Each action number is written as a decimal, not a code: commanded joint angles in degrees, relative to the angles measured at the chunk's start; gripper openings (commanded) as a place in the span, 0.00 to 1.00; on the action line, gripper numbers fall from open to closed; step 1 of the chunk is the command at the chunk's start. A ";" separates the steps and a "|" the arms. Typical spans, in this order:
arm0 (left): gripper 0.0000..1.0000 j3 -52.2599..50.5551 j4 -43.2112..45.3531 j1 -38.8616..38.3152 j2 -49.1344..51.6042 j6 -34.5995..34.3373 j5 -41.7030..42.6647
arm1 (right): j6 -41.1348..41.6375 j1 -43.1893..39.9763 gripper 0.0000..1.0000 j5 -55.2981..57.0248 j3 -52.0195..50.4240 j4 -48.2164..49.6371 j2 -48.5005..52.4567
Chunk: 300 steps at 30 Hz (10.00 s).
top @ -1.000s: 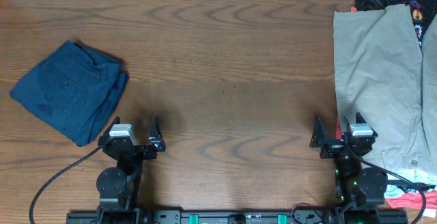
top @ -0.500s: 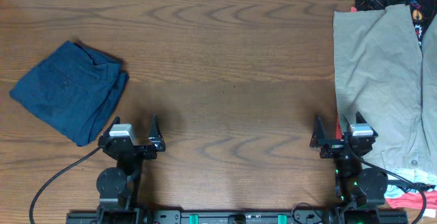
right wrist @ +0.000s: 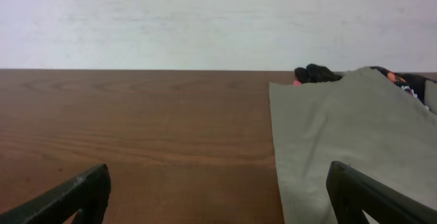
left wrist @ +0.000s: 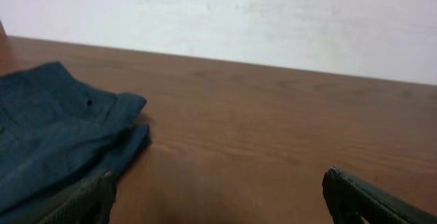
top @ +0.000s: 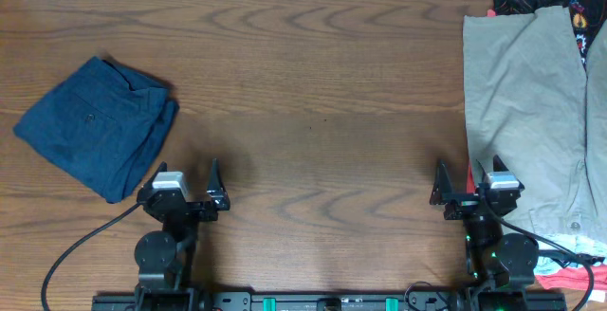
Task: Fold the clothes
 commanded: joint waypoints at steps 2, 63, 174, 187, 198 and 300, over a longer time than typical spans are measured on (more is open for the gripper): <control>0.98 0.92 -4.26 -0.28 3.37 -0.31 -0.46 | 2.45 0.31 0.99 1.62 1.97 0.15 1.99; 0.98 39.52 -44.11 -0.28 48.54 -0.55 5.16 | -0.63 -5.53 0.04 18.64 57.55 -14.84 107.08; 0.06 39.52 13.05 -44.37 102.03 -49.13 20.61 | 12.72 2.08 0.99 11.85 63.41 -45.24 85.57; 0.06 39.65 -19.02 -5.88 81.11 -30.47 20.33 | 11.85 -0.55 0.99 9.40 63.41 -45.18 85.57; 0.75 43.63 -21.22 18.40 69.75 -30.40 24.92 | 7.65 -0.26 0.99 0.31 63.41 -42.93 85.57; 0.98 28.35 -27.36 4.46 71.47 -27.56 19.04 | 18.86 16.37 0.43 -9.68 69.37 30.21 131.64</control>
